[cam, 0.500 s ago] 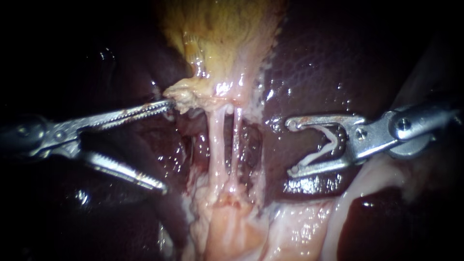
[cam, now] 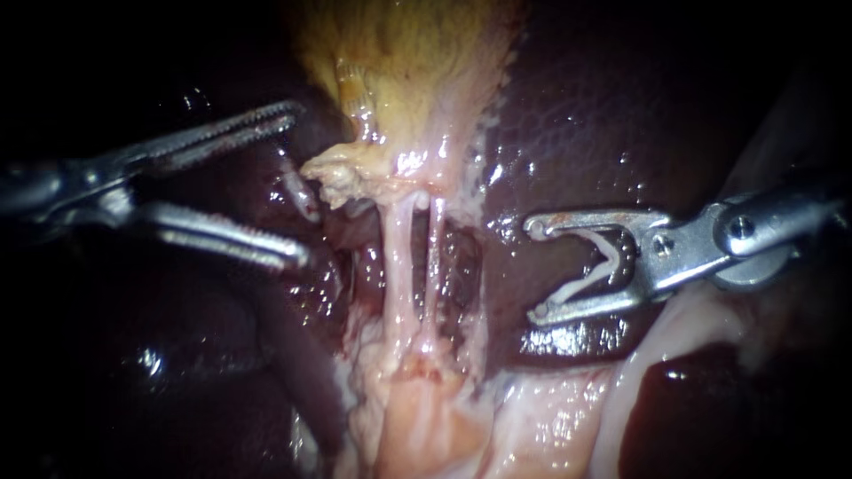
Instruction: Grabbing gallbladder
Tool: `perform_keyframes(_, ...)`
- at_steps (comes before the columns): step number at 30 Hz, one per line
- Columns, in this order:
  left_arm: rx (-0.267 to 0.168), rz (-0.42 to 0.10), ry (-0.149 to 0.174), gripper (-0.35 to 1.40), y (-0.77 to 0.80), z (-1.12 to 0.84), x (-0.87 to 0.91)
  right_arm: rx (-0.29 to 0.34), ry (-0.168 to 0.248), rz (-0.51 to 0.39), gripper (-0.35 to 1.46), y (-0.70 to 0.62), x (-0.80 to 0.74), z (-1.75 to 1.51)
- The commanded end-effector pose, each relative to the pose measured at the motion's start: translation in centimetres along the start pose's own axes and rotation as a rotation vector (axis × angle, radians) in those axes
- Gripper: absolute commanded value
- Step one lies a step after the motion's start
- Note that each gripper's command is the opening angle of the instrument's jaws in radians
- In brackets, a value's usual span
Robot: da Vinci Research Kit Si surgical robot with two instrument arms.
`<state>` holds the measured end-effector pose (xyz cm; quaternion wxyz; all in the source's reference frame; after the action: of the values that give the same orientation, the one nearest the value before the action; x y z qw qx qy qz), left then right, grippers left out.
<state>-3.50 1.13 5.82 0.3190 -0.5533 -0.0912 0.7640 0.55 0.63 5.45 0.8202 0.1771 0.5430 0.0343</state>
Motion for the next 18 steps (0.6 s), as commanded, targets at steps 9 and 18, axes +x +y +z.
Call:
perform_keyframes(9, -0.021, -0.024, -0.049, 0.39, -0.15, 0.29, -0.25, 0.0, 0.0, 0.0, 0.5, 0.0, 0.0, 0.01)
perform_keyframes(18, -0.031, -0.023, -0.089, 0.12, -0.19, 0.37, -0.34, 0.0, 0.0, 0.0, 0.5, 0.0, 0.0, 0.01)
